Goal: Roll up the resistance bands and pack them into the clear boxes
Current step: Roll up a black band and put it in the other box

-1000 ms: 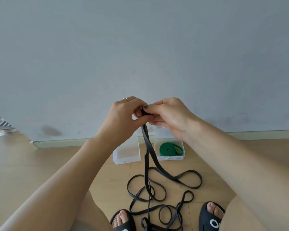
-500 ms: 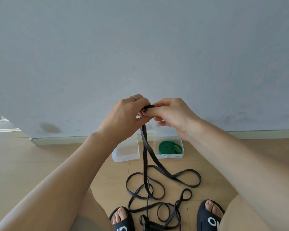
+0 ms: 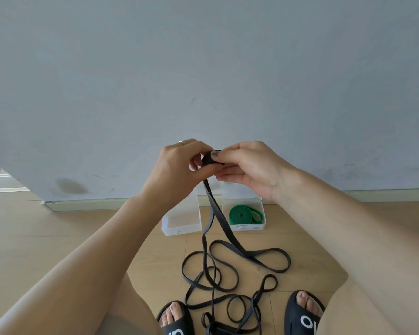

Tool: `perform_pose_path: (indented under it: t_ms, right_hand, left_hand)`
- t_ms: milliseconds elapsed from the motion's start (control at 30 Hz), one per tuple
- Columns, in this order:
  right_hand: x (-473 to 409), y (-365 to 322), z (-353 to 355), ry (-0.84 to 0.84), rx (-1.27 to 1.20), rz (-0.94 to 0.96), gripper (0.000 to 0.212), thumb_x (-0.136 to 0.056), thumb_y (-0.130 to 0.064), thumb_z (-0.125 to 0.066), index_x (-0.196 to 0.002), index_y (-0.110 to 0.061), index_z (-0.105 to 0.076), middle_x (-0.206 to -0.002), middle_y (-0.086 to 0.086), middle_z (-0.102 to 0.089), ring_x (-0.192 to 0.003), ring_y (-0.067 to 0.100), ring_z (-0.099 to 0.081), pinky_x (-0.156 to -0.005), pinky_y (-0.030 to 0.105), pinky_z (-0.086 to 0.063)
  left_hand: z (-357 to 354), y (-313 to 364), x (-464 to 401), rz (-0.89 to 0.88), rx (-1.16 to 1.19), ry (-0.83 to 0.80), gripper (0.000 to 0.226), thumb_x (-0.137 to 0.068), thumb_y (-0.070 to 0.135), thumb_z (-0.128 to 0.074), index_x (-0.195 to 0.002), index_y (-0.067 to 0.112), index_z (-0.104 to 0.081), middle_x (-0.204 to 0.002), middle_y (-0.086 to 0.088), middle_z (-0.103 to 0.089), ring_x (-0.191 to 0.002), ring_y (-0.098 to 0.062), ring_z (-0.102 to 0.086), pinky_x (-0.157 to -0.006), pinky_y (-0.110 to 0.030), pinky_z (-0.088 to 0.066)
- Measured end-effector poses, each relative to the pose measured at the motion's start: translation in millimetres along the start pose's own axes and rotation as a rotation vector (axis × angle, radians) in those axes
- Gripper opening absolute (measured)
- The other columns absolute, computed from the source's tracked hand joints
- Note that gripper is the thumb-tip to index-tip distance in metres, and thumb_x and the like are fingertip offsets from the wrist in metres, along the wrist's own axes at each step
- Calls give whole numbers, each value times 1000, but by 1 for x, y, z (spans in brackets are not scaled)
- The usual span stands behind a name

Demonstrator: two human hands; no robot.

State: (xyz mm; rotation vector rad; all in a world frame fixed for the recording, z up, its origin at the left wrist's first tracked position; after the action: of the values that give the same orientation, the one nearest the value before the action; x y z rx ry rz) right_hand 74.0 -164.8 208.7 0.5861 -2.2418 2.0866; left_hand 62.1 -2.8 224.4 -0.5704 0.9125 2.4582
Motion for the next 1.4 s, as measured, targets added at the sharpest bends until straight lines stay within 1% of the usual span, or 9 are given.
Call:
perform_pose_path:
  t_ms: [233, 433, 600, 733, 867, 1000, 1100, 1200, 1400]
  right_hand:
    - [3, 1, -6, -118, -119, -74, 24, -96, -13, -70, -113, 2, -72, -116, 24, -74, -104, 32, -74, -100, 43, -59]
    - [4, 5, -6, 39, 123, -23, 30, -80, -21, -87, -101, -10, -68, -91, 5, -74, -86, 18, -69, -96, 42, -60]
    - [2, 1, -3, 52, 17, 10, 34, -83, -14, -84, -111, 3, -73, -97, 14, -78, -85, 19, -75, -92, 35, -61]
    - [1, 0, -2, -22, -99, -27, 26, -90, -10, -76, -111, 5, -74, -109, 22, -77, -90, 25, -75, -91, 36, -62]
    - [2, 2, -4, -75, -165, -53, 23, -93, -10, -73, -111, 3, -75, -110, 23, -76, -94, 28, -76, -91, 36, -62]
    - [2, 5, -3, -17, -12, -49, 23, -90, -18, -79, -103, -1, -69, -103, 16, -78, -99, 27, -76, -98, 42, -59]
    - [4, 6, -7, 64, 144, -25, 40, -79, -27, -88, -103, -8, -63, -103, 10, -74, -95, 21, -73, -94, 43, -61]
    - [3, 5, -7, 155, 157, 39, 50, -75, -21, -91, -110, 3, -64, -109, 18, -75, -95, 24, -76, -92, 42, -62]
    - [0, 2, -4, 39, -9, 32, 32, -86, -15, -83, -109, 6, -72, -100, 19, -79, -90, 24, -78, -93, 37, -62]
  left_hand:
    - [5, -8, 0, 26, -28, -11, 21, -86, 28, -82, -82, 13, -67, -69, 6, -59, -71, -12, -53, -61, -17, -40]
    - [2, -2, 2, -138, -130, -40, 24, -90, 33, -66, -86, 9, -67, -73, 6, -56, -61, -19, -51, -55, -35, -46]
    - [3, 2, 1, -96, -36, 32, 10, -84, 20, -78, -92, 13, -77, -74, 5, -65, -68, -13, -57, -67, -32, -52]
    - [3, -3, 1, -27, 50, -2, 18, -82, 19, -86, -98, 17, -78, -78, 3, -70, -76, -16, -64, -75, -34, -55]
    - [5, -5, 1, -9, 40, -16, 12, -84, 21, -85, -91, 16, -76, -72, 5, -66, -73, -16, -61, -72, -34, -52]
    - [5, -4, 2, -44, -42, -63, 12, -86, 21, -81, -81, 13, -73, -66, 5, -63, -66, -15, -57, -66, -34, -49]
    - [3, -1, 2, -84, -103, -59, 14, -88, 24, -79, -81, 12, -73, -65, 4, -63, -61, -13, -57, -61, -35, -49]
    - [2, 1, 2, -70, -95, -35, 10, -87, 21, -80, -85, 12, -76, -65, 3, -65, -61, -14, -58, -61, -37, -51]
    - [6, 6, 1, 4, -28, -14, 13, -83, 18, -83, -95, 18, -78, -73, 6, -70, -72, -14, -65, -71, -31, -53]
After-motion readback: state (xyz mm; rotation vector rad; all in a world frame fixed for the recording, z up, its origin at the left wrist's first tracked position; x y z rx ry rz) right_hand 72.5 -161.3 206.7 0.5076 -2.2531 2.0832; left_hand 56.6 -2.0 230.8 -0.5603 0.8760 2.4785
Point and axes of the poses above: each hand's wrist, its own x-axis away from the middle knuckle, its own z-axis out of the back of the hand, y = z × x, the point moved 4 cm from there along -x, towards the middle knuckle
